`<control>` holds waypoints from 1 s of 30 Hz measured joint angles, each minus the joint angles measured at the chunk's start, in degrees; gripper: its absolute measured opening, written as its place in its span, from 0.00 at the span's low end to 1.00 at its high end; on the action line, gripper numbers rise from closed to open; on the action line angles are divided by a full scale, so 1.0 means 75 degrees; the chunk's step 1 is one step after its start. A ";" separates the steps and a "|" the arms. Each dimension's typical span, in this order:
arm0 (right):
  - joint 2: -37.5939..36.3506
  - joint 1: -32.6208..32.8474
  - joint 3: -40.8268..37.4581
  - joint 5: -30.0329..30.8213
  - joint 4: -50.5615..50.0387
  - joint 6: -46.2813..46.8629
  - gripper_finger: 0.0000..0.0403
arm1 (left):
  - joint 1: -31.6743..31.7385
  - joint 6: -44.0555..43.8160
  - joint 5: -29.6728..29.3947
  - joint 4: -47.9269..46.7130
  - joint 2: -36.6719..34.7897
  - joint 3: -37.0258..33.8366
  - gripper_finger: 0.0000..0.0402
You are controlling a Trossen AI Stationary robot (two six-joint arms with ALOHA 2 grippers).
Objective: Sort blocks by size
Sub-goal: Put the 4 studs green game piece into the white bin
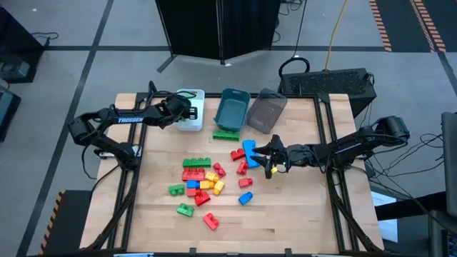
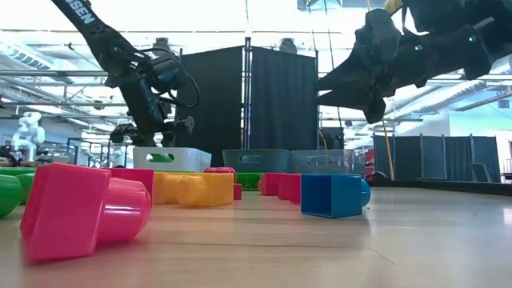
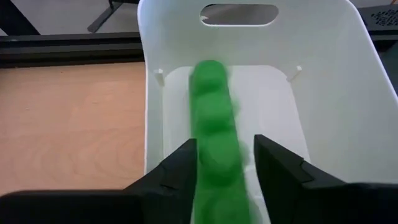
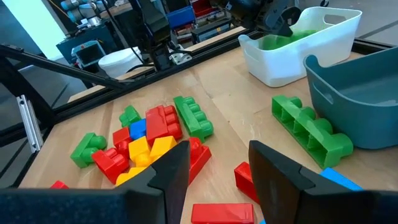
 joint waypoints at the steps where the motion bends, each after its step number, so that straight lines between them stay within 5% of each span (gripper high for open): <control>1: 0.0000 0.0000 0.0000 0.0001 0.0000 -0.0003 0.37 | 0.0000 -0.0019 0.0000 0.0000 0.0000 0.0000 0.39; 8: 0.0000 0.0000 0.0000 0.0001 0.0000 -0.0023 0.37 | 0.0000 -0.0064 0.0005 0.0003 0.0000 0.0000 0.53; 24: 0.0000 -0.0003 0.0000 0.0001 -0.0004 -0.0082 0.37 | -0.0488 0.2589 0.0935 0.0080 -0.0079 0.0834 0.54; 30: 0.0000 -0.0003 -0.0003 0.0001 -0.0006 -0.0079 0.37 | -0.0158 0.2543 0.1341 -0.0686 0.0121 0.0839 0.54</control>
